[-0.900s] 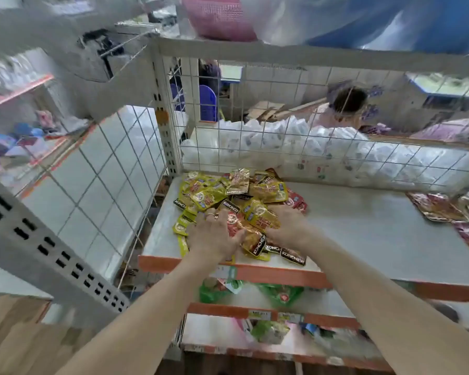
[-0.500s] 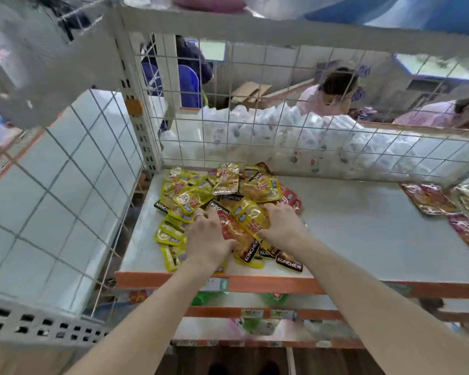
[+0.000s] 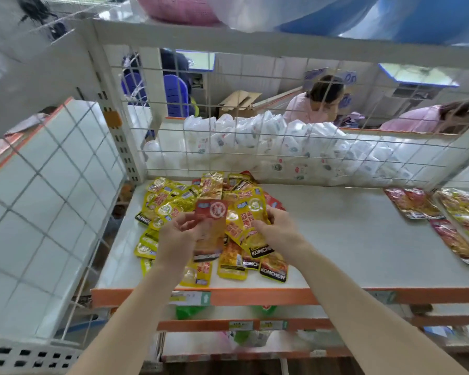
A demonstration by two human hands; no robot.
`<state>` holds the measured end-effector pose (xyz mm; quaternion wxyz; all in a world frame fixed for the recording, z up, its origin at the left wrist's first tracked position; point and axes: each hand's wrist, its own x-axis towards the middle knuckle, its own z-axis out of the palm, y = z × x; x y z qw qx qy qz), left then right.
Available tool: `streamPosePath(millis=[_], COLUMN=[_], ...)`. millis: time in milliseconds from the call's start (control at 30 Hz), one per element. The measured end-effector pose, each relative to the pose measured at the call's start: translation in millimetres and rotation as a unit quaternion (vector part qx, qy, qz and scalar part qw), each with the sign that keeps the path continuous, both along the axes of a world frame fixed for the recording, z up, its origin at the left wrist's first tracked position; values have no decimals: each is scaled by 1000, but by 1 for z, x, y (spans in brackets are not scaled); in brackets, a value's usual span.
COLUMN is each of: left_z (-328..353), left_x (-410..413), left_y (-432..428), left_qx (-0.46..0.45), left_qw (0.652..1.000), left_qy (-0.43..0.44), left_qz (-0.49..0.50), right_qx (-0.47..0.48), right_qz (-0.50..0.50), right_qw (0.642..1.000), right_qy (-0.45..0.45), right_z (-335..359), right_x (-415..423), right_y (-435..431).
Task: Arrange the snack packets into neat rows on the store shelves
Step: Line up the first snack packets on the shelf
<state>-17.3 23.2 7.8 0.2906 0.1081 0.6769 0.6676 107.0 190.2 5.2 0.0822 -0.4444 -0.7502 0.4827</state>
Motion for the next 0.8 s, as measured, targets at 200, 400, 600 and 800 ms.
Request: streamPosePath(millis=[200, 400, 600, 800], left_z=[27, 40, 42, 44], left_x=[18, 64, 130, 200], left_y=[31, 80, 124, 160], left_qx=[79, 80, 43, 32], left_qw=[995, 980, 968, 966], left_qy=[-41, -88, -48, -32], left_qz=[-47, -161, -242, -253], right_qx=[-41, -34, 3, 10], right_qz=[-78, -192, -282, -307], right_qw=[987, 956, 934, 925], right_qy=[133, 221, 221, 225], right_z=[36, 63, 68, 56], right_x=[39, 109, 194, 272], right_y=[7, 13, 29, 64])
